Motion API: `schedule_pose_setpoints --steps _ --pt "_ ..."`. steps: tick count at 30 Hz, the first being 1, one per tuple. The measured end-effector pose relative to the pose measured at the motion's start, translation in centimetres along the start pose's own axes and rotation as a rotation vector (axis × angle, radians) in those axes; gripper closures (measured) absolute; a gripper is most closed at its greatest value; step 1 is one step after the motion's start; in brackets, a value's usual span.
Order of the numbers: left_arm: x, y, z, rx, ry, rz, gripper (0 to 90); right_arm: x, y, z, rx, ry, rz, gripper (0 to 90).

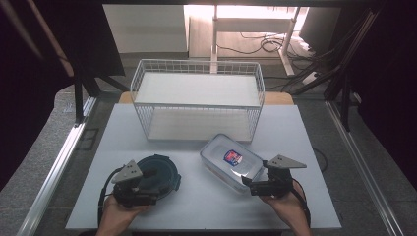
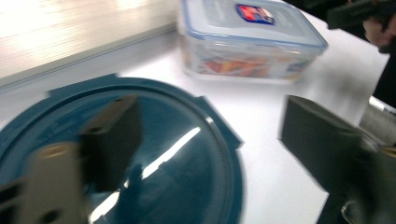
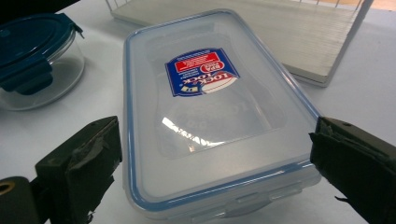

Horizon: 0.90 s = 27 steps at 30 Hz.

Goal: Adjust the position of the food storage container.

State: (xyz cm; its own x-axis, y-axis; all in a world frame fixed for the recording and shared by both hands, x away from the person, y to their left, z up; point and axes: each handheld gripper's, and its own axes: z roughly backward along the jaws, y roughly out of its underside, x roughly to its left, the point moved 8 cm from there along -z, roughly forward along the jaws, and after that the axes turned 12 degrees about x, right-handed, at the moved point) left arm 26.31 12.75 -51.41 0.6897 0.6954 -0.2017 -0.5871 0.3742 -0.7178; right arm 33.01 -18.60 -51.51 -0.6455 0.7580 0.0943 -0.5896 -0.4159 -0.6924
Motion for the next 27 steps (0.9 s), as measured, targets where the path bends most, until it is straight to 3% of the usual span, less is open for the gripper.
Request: schedule_pose_setpoints --steps 1,3,4,9,11,12,13,16,17,20,22,27 --pt "-0.8 -0.2 -0.3 0.005 0.033 -0.001 34.4 0.1 0.0 0.0 0.007 -0.004 0.009 2.3" --pt "-1.1 -0.2 -0.5 0.015 0.046 -0.006 37.1 0.1 0.1 0.0 0.008 -0.004 0.013 2.3" --pt "-1.6 -0.1 -0.8 0.028 0.043 -0.028 46.9 0.1 0.0 0.0 0.01 -0.001 0.013 2.4" --pt "-2.6 0.7 -1.3 0.081 0.04 -0.055 81.3 -0.1 0.1 0.2 0.013 0.014 0.012 3.4" --pt "-2.8 1.1 -1.5 0.103 0.033 -0.061 89.5 -0.1 0.1 0.1 0.014 0.018 0.011 3.7" --pt "-2.8 1.1 -1.5 0.103 0.033 -0.061 89.9 -0.1 0.1 0.1 0.014 0.018 0.011 3.8" --pt "-2.7 1.6 -1.8 0.143 0.019 -0.044 90.0 0.0 0.1 0.1 0.014 0.02 0.014 3.9" --pt "-2.6 2.0 -2.2 0.159 0.014 -0.015 90.0 0.0 0.1 0.1 0.016 0.022 0.02 4.1" --pt "-2.4 2.3 -2.5 0.18 -0.011 -0.002 90.0 0.1 0.2 0.0 0.022 0.022 0.023 4.4" --pt "-2.3 2.4 -2.8 0.188 -0.021 -0.008 90.0 0.1 0.3 -0.1 0.029 0.024 0.03 4.6" --pt "-2.4 2.5 -3.0 0.191 -0.036 -0.035 90.0 0.1 0.3 -0.2 0.031 0.022 0.031 5.0" --pt "-2.1 2.3 -3.1 0.178 -0.018 -0.024 90.0 0.2 0.3 -0.2 0.032 0.024 0.032 6.9"
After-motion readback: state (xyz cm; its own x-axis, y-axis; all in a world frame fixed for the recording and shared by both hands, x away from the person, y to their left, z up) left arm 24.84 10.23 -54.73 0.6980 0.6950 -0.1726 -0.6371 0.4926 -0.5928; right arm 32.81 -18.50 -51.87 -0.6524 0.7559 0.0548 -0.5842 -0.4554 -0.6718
